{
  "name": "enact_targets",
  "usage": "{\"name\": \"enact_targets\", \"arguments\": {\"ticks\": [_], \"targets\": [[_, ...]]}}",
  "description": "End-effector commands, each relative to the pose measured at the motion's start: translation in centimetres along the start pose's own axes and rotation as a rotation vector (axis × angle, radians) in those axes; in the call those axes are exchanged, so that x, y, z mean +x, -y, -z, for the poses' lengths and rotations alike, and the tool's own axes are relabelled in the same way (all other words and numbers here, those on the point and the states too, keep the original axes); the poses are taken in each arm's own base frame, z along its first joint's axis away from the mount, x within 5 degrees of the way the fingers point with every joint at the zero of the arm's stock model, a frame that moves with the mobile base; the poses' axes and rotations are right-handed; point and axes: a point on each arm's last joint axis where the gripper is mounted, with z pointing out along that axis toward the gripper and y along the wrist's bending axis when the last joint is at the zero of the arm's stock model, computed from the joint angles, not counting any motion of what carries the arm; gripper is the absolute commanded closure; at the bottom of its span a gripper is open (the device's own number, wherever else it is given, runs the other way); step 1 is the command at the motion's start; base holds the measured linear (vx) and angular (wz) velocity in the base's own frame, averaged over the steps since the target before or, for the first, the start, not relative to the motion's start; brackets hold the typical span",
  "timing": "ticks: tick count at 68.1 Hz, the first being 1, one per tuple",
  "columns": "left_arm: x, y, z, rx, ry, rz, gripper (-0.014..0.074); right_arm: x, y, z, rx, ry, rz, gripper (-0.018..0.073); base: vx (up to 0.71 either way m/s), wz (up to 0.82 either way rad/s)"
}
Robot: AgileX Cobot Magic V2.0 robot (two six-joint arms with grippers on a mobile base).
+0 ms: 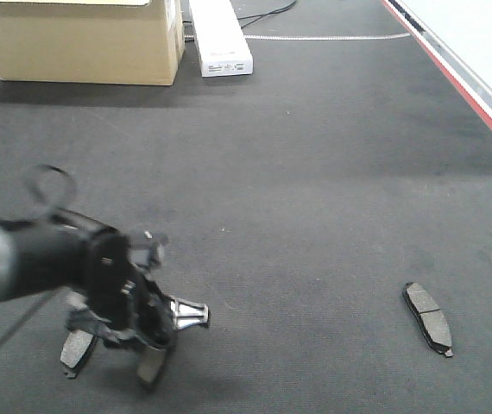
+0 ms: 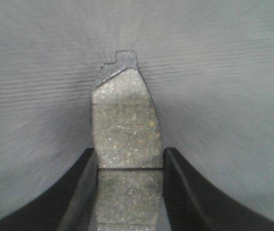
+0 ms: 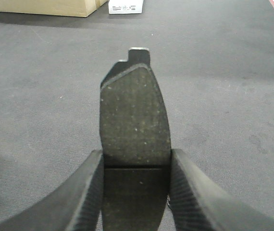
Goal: Move and align brake pads A on conveyor
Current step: 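Lower the left gripper with its pad beside the nearest belt pad, then open the left gripper to release the pad and lift away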
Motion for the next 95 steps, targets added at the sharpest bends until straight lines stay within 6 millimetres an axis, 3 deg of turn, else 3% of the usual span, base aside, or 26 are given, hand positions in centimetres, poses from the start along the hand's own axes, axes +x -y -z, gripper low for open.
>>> {"name": "enact_targets", "arguments": {"ticks": [1,12,25,42,50,71,86,95], "targets": [[-1.0,1.4,0.7,0.059,0.071,0.008,0.0522,-1.8,0.0,0.4,0.004,0.118,0.008,0.0566,0.00,0.00],[-1.2,2.6,0.9,0.097,0.142,-0.028,0.0477,-1.8,0.0,0.4,0.004,0.119,0.008,0.0566,0.00,0.00],[-1.2,2.4,0.9,0.083,0.152,-0.049,0.0422,-1.8,0.0,0.4,0.004,0.118,0.008,0.0566,0.00,0.00],[-1.1,2.1,1.0,0.037,0.128,-0.084,0.0202,-1.8,0.0,0.4,0.004,0.118,0.008,0.0566,0.00,0.00],[-1.1,2.4,1.9,0.048,0.156,-0.100,0.0133,-1.8,0.0,0.4,0.004,0.118,0.008,0.0566,0.00,0.00],[0.7,3.4,10.1,0.125,0.368,-0.214,0.0126,-1.8,0.0,0.4,0.004,0.118,0.008,0.0566,0.00,0.00],[4.1,1.6,18.1,0.086,0.559,-0.239,0.0126,-1.8,0.0,0.4,0.004,0.118,0.008,0.0566,0.00,0.00],[6.6,0.5,21.6,0.103,0.630,-0.259,0.0126,-1.8,0.0,0.4,0.004,0.118,0.008,0.0566,0.00,0.00]]}}
